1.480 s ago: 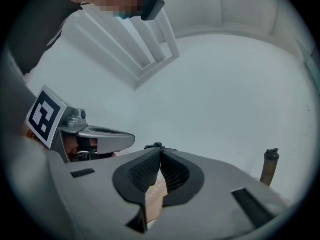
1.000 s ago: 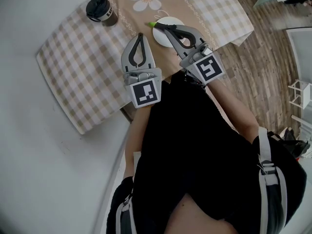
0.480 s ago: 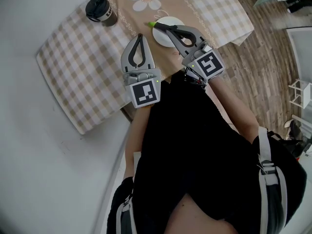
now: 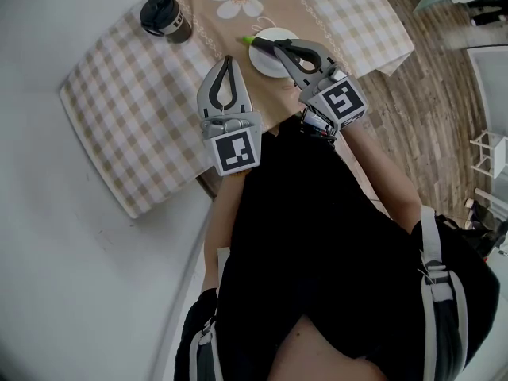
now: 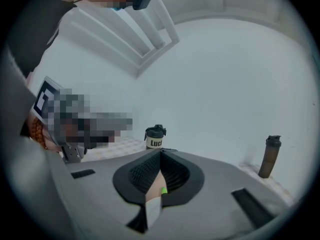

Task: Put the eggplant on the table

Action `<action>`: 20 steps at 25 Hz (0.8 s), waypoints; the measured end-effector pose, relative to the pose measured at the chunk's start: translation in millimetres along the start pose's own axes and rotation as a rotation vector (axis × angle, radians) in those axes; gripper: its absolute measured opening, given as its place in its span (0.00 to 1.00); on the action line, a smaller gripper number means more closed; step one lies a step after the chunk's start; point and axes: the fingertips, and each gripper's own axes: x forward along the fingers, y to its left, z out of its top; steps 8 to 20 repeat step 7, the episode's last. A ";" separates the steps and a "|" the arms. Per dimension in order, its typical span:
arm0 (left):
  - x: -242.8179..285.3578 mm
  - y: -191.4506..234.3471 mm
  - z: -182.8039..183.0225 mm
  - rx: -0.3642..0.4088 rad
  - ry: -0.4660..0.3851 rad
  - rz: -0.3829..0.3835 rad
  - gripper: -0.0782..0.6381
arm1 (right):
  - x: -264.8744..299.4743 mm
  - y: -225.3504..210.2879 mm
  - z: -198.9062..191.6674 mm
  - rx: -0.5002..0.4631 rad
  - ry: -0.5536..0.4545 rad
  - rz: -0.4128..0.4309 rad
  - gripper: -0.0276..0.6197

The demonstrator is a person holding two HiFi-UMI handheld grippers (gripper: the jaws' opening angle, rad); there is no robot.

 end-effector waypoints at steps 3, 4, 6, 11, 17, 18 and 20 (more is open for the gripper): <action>-0.9 1.0 -0.4 0.006 0.000 0.002 0.10 | 0.5 -0.5 -3.2 0.000 0.012 0.003 0.05; -0.8 1.5 -0.7 0.008 0.000 0.002 0.10 | 0.9 -0.7 -4.3 0.000 0.015 0.005 0.05; -0.6 2.5 -1.1 0.006 0.001 0.004 0.10 | 1.8 -0.9 -6.8 -0.001 0.022 0.010 0.05; -0.4 2.9 -1.4 0.005 0.001 0.004 0.10 | 2.3 -1.0 -8.0 -0.002 0.026 0.013 0.05; -0.4 2.9 -1.4 0.005 0.001 0.004 0.10 | 2.3 -1.0 -8.0 -0.002 0.026 0.013 0.05; -0.4 2.9 -1.4 0.005 0.001 0.004 0.10 | 2.3 -1.0 -8.0 -0.002 0.026 0.013 0.05; -0.4 2.9 -1.4 0.005 0.001 0.004 0.10 | 2.3 -1.0 -8.0 -0.002 0.026 0.013 0.05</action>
